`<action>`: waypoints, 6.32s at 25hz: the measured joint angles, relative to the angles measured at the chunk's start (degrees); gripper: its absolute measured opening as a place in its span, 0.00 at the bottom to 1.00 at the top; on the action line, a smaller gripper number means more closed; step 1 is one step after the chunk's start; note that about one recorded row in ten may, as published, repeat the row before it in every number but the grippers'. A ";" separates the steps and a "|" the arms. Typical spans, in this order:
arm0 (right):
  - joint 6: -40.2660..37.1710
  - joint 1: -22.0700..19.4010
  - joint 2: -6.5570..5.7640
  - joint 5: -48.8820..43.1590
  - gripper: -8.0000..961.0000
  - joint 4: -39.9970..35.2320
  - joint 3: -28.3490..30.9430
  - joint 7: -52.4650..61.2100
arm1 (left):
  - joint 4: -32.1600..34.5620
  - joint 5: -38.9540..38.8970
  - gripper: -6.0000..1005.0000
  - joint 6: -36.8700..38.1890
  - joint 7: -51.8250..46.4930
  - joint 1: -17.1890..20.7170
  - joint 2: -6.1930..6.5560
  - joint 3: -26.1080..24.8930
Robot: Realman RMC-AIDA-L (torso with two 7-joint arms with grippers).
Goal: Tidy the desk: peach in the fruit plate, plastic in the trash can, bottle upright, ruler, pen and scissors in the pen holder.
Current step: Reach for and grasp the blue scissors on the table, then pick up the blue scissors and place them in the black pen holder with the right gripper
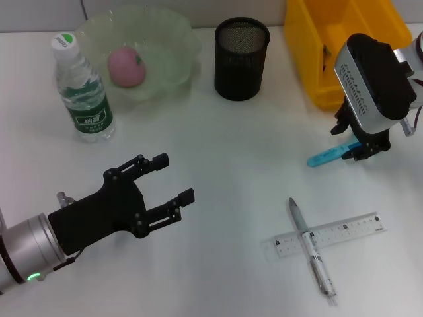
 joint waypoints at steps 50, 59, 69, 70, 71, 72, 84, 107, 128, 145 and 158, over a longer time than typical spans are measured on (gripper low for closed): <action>4.18 1.38 -0.55 -0.32 0.26 6.00 -0.04 0.01 | 0.10 0.01 0.79 0.62 -0.41 0.06 -0.02 -0.01; -1.06 1.32 -1.77 -0.09 0.24 1.64 1.38 0.79 | 0.10 0.00 0.79 0.92 -0.41 0.09 -0.02 -0.17; -8.27 -0.29 -1.48 4.14 0.24 -4.24 4.27 0.14 | 0.06 0.00 0.79 0.96 -0.41 0.09 -0.01 -0.17; -9.23 -0.65 -1.77 5.51 0.24 -5.05 4.80 0.10 | 0.06 0.00 0.79 0.96 -0.41 0.09 -0.01 -0.17; -10.10 -0.97 -2.09 6.92 0.24 -5.64 5.38 0.08 | 0.03 0.01 0.79 1.00 -0.41 0.09 -0.01 -0.17; -10.99 -1.40 -2.44 8.56 0.24 -6.24 6.24 0.06 | 0.01 0.00 0.79 1.05 -0.41 0.08 -0.01 -0.17; -13.20 -12.74 -2.83 33.17 0.24 -9.49 14.65 -0.03 | 0.26 -0.06 0.79 3.31 -0.41 -0.49 0.01 -0.17; -6.93 -23.12 1.75 55.73 0.24 0.91 14.85 -2.76 | 2.62 0.37 0.79 6.52 -3.54 -1.19 0.16 -0.42; -5.18 -24.60 1.77 69.52 0.24 13.11 14.48 -26.36 | 2.23 0.44 0.79 8.70 -4.26 -0.88 0.08 -0.26; -3.09 -24.58 2.02 69.65 0.24 10.71 14.57 -44.89 | 1.83 0.06 0.79 8.78 -3.79 0.07 -0.20 -0.59; -1.66 -25.94 2.16 75.63 0.24 12.25 14.48 -78.47 | 0.41 -0.12 0.79 8.18 -3.67 0.35 -0.34 -1.47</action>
